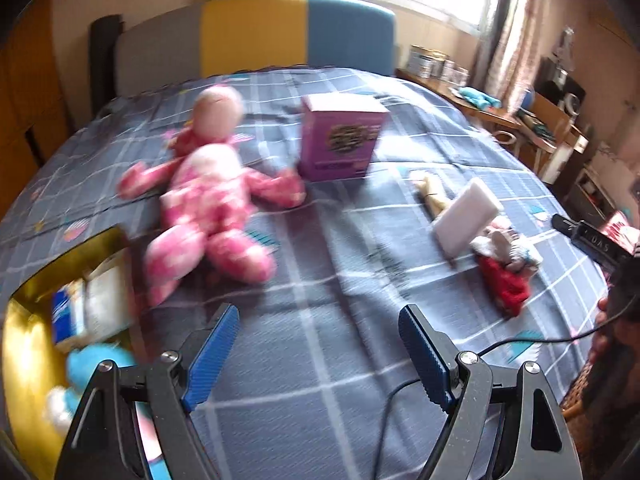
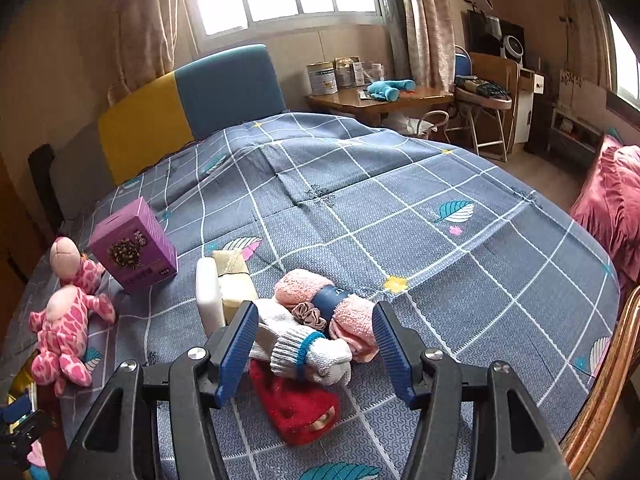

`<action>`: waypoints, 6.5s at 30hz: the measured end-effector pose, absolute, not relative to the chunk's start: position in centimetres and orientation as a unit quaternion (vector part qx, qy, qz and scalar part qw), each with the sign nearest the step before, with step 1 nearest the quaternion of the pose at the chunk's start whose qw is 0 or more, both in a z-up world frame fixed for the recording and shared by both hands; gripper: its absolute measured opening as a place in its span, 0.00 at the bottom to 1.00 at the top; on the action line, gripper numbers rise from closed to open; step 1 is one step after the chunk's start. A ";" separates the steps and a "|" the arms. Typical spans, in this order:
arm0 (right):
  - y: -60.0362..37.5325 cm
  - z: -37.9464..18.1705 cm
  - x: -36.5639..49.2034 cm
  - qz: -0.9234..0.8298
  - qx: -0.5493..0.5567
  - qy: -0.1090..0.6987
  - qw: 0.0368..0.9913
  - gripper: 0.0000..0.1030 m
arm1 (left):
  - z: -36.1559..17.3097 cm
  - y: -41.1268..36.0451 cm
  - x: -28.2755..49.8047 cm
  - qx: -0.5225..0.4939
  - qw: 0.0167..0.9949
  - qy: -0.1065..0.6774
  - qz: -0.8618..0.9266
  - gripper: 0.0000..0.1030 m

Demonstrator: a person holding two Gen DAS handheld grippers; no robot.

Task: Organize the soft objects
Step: 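Move both tools back toward the socks and red hat, then grasp the white rectangular block with the left tool, then grasp the beige mesh scrubber with the right tool while the left holds the block, then carry the white block into the gold tray and open the left tool while the right holds the scrubber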

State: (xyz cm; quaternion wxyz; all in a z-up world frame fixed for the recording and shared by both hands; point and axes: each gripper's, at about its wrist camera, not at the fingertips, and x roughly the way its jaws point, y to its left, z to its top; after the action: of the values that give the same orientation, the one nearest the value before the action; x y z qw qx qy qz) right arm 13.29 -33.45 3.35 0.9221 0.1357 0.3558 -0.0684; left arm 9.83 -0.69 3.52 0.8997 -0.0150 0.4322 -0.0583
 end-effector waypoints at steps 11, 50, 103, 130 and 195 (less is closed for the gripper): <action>-36.5 2.2 12.9 -0.088 0.230 0.361 0.899 0.58 | 3.7 -12.2 16.2 0.023 0.891 0.427 -0.152 0.86; -30.7 2.0 15.5 0.047 0.172 0.417 0.891 0.58 | 2.7 -2.5 8.9 -0.091 0.873 0.436 -0.198 0.19; -14.4 -7.1 13.1 0.204 -0.109 0.470 0.852 0.43 | 6.7 1.4 4.1 -0.111 0.902 0.379 -0.172 0.18; -14.4 -6.7 11.6 0.184 -0.121 0.411 0.884 0.43 | 11.3 8.6 1.4 -0.151 0.933 0.310 -0.106 0.18; -14.5 -6.7 11.2 0.168 -0.113 0.404 0.892 0.44 | 3.6 22.0 -2.4 -0.161 0.900 0.353 0.200 0.66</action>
State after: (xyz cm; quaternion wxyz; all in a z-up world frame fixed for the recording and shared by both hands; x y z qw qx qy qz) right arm 11.22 -14.49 -6.71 0.8922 -0.1127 0.4037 0.1684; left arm -2.44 22.02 3.62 0.8998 -0.1609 0.3528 0.2002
